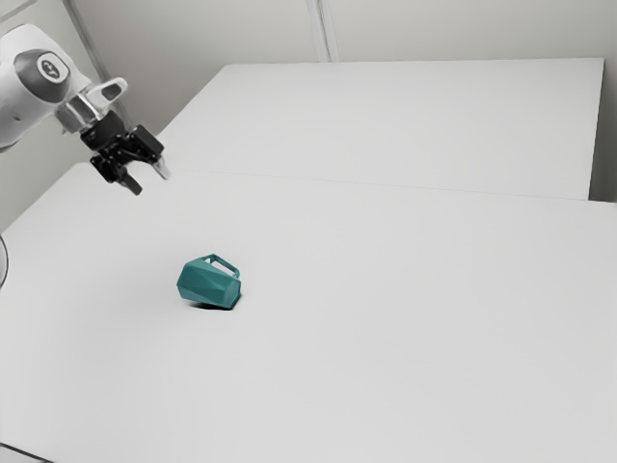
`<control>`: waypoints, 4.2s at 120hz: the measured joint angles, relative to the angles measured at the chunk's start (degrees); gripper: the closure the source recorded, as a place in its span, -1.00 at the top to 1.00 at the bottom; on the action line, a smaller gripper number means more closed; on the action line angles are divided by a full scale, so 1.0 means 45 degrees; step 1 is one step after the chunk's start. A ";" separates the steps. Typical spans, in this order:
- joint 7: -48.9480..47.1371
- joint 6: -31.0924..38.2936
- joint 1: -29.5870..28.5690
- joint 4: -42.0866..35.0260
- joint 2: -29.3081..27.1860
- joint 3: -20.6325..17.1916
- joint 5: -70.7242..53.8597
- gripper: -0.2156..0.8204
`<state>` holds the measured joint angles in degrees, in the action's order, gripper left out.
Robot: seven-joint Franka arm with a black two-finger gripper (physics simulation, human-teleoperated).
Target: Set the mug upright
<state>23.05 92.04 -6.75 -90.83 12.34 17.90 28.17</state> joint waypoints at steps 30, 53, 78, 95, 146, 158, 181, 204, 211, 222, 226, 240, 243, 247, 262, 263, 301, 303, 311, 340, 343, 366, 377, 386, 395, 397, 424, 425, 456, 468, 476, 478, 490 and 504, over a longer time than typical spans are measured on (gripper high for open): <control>0.2490 -0.0054 -0.0711 -0.1187 0.0943 0.0026 0.1788 0.58; 0.4133 -0.0084 -0.1091 -0.1293 0.2280 -0.0117 0.2614 0.58; 0.5531 -0.0096 -0.1212 -0.2084 0.2795 -0.0188 0.3337 0.58; 0.6239 -0.0099 -0.1213 -0.2552 0.2798 -0.0236 0.3800 0.58; 0.7536 -0.0181 -0.1168 -0.3185 0.2872 -0.0247 0.4890 -0.26; 0.7723 -0.0254 -0.1108 -0.3138 0.2846 -0.0247 0.4991 -0.56; 0.8018 -0.0380 -0.1046 -0.3112 0.2683 -0.0374 0.5254 -0.81; 0.8123 -0.0459 -0.0981 -0.3175 0.1935 -0.0484 0.5265 -0.88; 0.8070 -0.0408 -0.0866 -0.3124 0.1658 -0.0572 0.5078 -0.90; 0.7791 -0.0034 -0.0614 -0.3022 0.0939 -0.0864 0.4139 -0.91; 0.7642 0.0182 -0.0520 -0.3004 0.0710 -0.1014 0.3728 -0.91; 0.6765 0.1120 -0.0400 -0.2779 0.0091 -0.1920 0.1569 -0.92; 0.6524 0.1327 -0.0353 -0.2639 0.0030 -0.2139 0.0989 -0.92; 0.6189 0.1584 -0.0302 -0.2502 -0.0055 -0.2405 0.0208 -0.92; 0.4821 0.2395 -0.0202 -0.2061 -0.0332 -0.3445 -0.2771 -0.93; 0.4731 0.2435 -0.0191 -0.2051 -0.0343 -0.3473 -0.2915 -0.93; 0.1548 0.4520 0.0037 -0.3022 -0.0529 -0.4496 -0.5196 -0.93; 0.1397 0.4648 0.0039 -0.3153 -0.0560 -0.4550 -0.5225 -0.93; 0.0810 0.5153 0.0047 -0.3718 -0.0727 -0.4739 -0.5307 -0.93; -0.1102 0.6487 0.0062 -0.5135 -0.1054 -0.5262 -0.5858 -0.93; -0.1271 0.6598 0.0064 -0.5207 -0.1031 -0.5287 -0.5932 -0.93; -0.2404 0.7120 0.0097 -0.5380 -0.0846 -0.5529 -0.6357 -0.93; -0.2838 0.7258 0.0115 -0.5386 -0.0570 -0.5542 -0.6463 -0.93; -0.3165 0.7361 0.0222 -0.5398 -0.0397 -0.5551 -0.6610 -0.93; -0.3458 0.7432 0.0261 -0.5404 -0.0273 -0.5555 -0.6689 -0.93; -0.3519 0.7445 0.0262 -0.5405 -0.0250 -0.5555 -0.6703 -0.93; -0.4136 0.7527 0.0296 -0.5406 -0.0080 -0.5560 -0.6688 -0.70; -0.4149 0.7528 0.0300 -0.5406 -0.0080 -0.5560 -0.6681 -0.66; -0.4430 0.7365 0.0435 -0.5393 -0.0632 -0.5617 -0.6569 0.20; -0.4498 0.6898 0.0445 -0.5229 -0.1154 -0.5711 -0.6556 0.34; -0.4525 0.6329 0.0441 -0.4645 -0.1292 -0.5728 -0.6545 0.41; -0.4525 0.6162 0.0439 -0.4431 -0.1304 -0.5730 -0.6541 0.42; -0.4515 0.5071 0.0402 -0.3046 -0.1268 -0.5704 -0.6479 0.48; -0.4502 0.3805 0.0292 -0.1423 -0.1166 -0.5645 -0.6416 0.52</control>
<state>2.79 109.17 -5.43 -97.24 7.10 -7.50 -0.70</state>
